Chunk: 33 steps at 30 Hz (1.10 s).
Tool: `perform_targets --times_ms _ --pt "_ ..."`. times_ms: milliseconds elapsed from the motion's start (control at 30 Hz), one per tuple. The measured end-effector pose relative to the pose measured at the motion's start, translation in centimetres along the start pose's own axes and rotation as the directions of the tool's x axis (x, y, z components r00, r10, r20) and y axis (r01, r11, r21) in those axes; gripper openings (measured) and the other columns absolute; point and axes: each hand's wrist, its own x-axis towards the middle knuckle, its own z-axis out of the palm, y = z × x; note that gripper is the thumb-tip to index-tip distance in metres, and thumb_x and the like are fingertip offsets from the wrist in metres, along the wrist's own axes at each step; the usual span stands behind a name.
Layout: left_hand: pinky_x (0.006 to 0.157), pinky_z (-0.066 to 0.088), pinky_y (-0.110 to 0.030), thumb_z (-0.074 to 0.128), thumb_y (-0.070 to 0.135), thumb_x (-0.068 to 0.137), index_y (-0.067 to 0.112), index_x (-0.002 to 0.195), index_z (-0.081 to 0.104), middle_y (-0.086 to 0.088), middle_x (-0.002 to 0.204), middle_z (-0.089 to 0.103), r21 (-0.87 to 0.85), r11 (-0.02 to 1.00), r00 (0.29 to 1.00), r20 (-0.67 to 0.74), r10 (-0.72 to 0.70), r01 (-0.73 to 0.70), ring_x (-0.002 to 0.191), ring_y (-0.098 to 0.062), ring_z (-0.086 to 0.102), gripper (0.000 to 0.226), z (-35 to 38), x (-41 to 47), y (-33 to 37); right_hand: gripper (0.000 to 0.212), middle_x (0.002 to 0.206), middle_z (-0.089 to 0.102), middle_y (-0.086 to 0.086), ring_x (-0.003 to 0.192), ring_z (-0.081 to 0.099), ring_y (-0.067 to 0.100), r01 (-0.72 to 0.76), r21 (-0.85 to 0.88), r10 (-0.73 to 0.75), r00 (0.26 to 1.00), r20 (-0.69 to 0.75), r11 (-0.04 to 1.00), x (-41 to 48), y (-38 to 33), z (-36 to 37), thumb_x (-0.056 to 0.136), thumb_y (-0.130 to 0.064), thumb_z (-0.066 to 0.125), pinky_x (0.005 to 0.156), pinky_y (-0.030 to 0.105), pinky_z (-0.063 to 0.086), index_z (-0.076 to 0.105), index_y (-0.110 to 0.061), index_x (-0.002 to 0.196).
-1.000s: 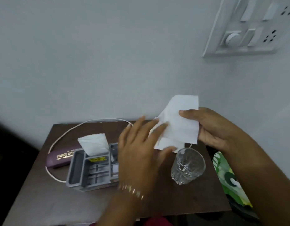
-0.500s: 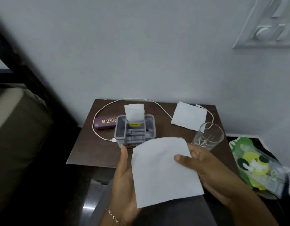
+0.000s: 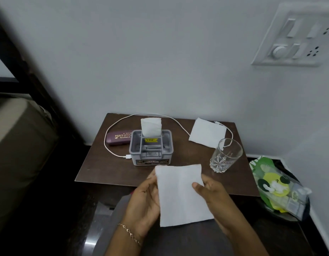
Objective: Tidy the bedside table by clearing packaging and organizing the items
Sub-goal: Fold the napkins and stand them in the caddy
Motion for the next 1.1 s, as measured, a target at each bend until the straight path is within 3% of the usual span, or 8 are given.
perform_targets --times_ms 133,300,367,433,567,733,933,1100 --pt "0.09 0.05 -0.034 0.044 0.015 0.084 0.01 0.132 0.048 -0.009 0.128 0.062 -0.022 0.985 0.985 0.024 0.172 -0.171 0.112 -0.02 0.062 0.049 0.3 0.4 0.0 0.031 0.12 0.066 -0.005 0.106 0.063 0.012 0.08 -0.194 -0.097 0.992 -0.08 0.978 -0.1 0.0 1.2 0.097 -0.021 0.046 0.097 0.039 0.049 0.056 -0.018 0.126" --pt "0.091 0.053 -0.034 0.047 0.032 0.087 0.011 0.128 0.053 -0.009 0.123 0.065 0.108 0.966 0.972 -0.008 0.236 -0.234 0.113 -0.021 0.061 0.047 0.9 0.2 -0.7 0.03 0.117 0.064 -0.006 0.106 0.06 0.01 0.164 -0.319 -0.207 0.973 -0.106 0.933 -0.3 -0.3 3.2 0.096 -0.015 0.046 0.083 0.019 0.045 0.057 -0.02 0.123" --pt "0.094 0.049 -0.037 0.044 0.044 0.087 0.013 0.125 0.056 -0.008 0.118 0.068 0.228 0.954 0.979 -0.013 0.203 -0.194 0.113 -0.023 0.061 0.05 0.6 0.1 -0.6 0.026 0.108 0.069 -0.007 0.1 0.063 0.008 0.183 -0.255 -0.213 0.973 -0.094 0.949 -0.7 -1.0 2.8 0.095 -0.011 0.047 0.078 0.015 0.048 0.062 -0.027 0.11" --pt "0.095 0.047 -0.037 0.041 0.05 0.087 0.018 0.121 0.058 -0.005 0.117 0.069 0.377 0.915 0.989 0.014 0.148 -0.142 0.112 -0.022 0.062 0.05 0.2 0.0 -0.3 0.025 0.101 0.073 -0.005 0.095 0.067 0.014 0.172 -0.1 -0.182 0.977 -0.106 0.98 -1.0 -1.9 1.7 0.094 -0.009 0.049 0.08 0.026 0.053 0.067 -0.026 0.098" --pt "0.086 0.055 -0.034 0.058 0.026 0.083 0.016 0.113 0.063 -0.006 0.109 0.072 0.547 0.834 0.997 0.036 0.067 -0.076 0.102 -0.021 0.068 0.032 -0.1 -0.1 -0.5 0.023 0.098 0.075 0.001 0.092 0.071 0.022 0.115 0.129 -0.101 0.989 -0.108 0.985 -1.1 -2.7 -0.8 0.094 -0.011 0.049 0.082 0.039 0.055 0.069 -0.019 0.1" --pt "0.068 0.059 -0.027 0.058 0.009 0.087 0.011 0.104 0.067 -0.007 0.096 0.075 0.611 0.777 0.974 -0.041 0.225 -0.154 0.086 -0.02 0.072 0.019 0.1 -0.2 -0.7 0.024 0.104 0.074 0.001 0.096 0.07 0.02 0.081 0.177 -0.066 0.994 -0.089 0.981 -0.6 -1.4 -1.8 0.095 -0.012 0.047 0.085 0.037 0.054 0.066 -0.018 0.109" --pt "0.076 0.058 -0.035 0.058 0.009 0.087 0.01 0.102 0.07 -0.008 0.096 0.075 0.648 0.733 0.963 0.008 0.268 -0.209 0.088 -0.025 0.071 0.019 0.3 -0.6 0.5 0.027 0.112 0.071 0.007 0.106 0.066 0.025 0.049 0.233 -0.04 0.998 -0.043 0.971 -0.2 0.0 -2.2 0.094 -0.009 0.047 0.097 0.044 0.047 0.063 -0.011 0.116" --pt "0.072 0.06 -0.032 0.058 0.009 0.087 0.012 0.104 0.069 -0.008 0.097 0.075 0.655 0.723 0.96 0.012 0.281 -0.22 0.086 -0.023 0.072 0.021 0.0 -0.4 0.7 0.026 0.112 0.071 0.009 0.105 0.067 0.025 0.046 0.295 -0.046 0.999 -0.008 0.954 -0.1 0.3 -2.3 0.094 -0.009 0.047 0.096 0.043 0.049 0.064 -0.011 0.114"
